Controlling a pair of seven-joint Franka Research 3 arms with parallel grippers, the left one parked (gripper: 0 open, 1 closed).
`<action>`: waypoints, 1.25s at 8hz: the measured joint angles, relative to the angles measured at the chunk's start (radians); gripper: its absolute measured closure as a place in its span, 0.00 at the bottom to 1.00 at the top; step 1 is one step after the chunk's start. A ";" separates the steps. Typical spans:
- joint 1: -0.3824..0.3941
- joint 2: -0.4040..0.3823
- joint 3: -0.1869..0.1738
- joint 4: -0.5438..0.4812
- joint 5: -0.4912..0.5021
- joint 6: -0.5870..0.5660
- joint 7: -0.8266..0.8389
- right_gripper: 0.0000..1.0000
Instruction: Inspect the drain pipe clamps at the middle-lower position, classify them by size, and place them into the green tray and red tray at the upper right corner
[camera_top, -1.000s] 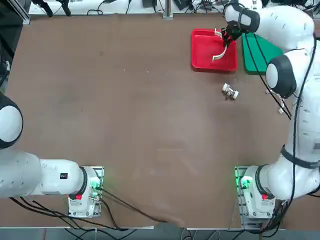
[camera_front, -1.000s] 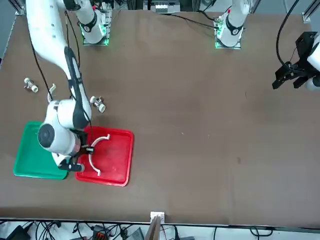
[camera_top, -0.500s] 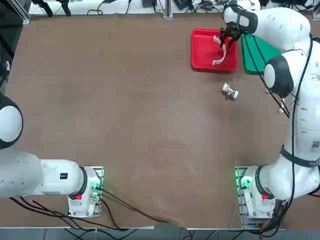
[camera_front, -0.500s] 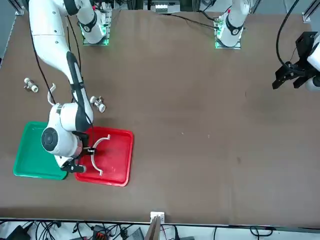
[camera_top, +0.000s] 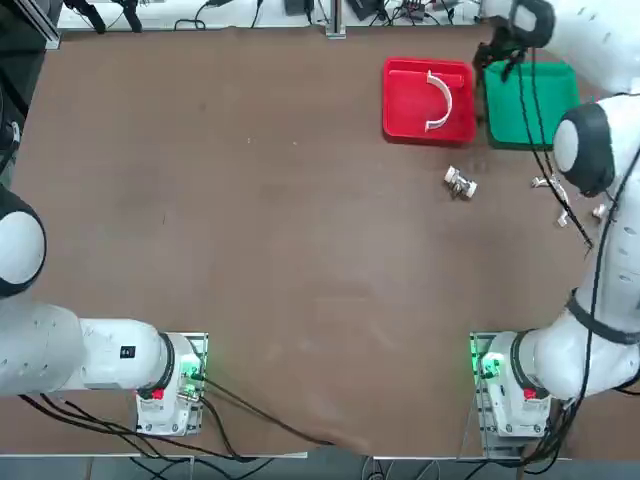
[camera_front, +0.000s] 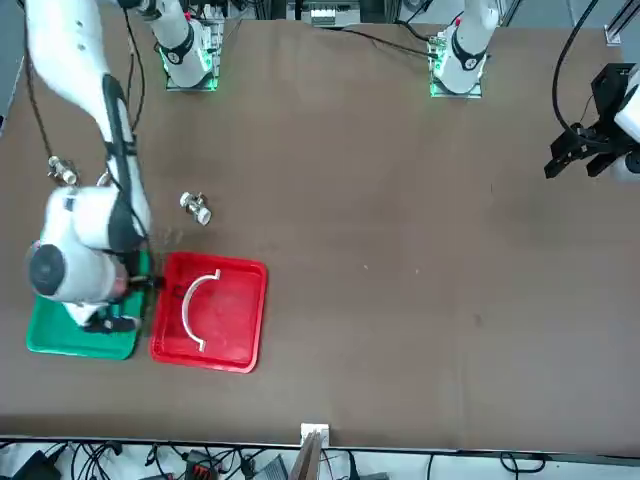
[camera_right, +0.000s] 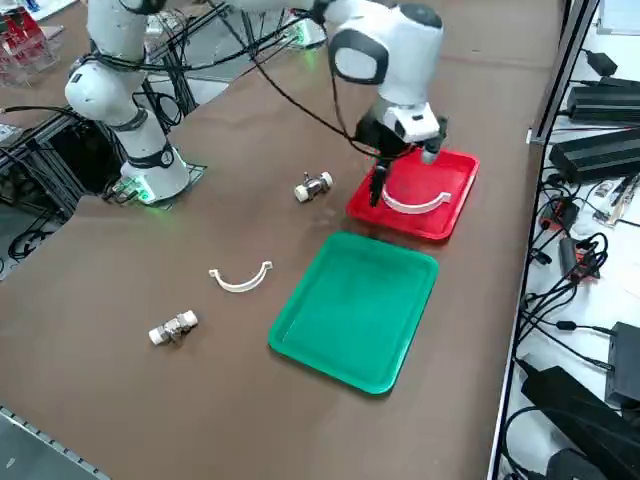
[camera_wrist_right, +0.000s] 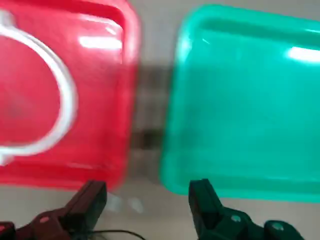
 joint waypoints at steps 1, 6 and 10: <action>-0.032 -0.054 -0.007 -0.079 -0.039 0.004 -0.071 0.00; -0.255 -0.237 -0.015 -0.525 -0.117 0.279 -0.506 0.00; -0.360 -0.237 -0.013 -0.682 -0.119 0.406 -0.713 0.04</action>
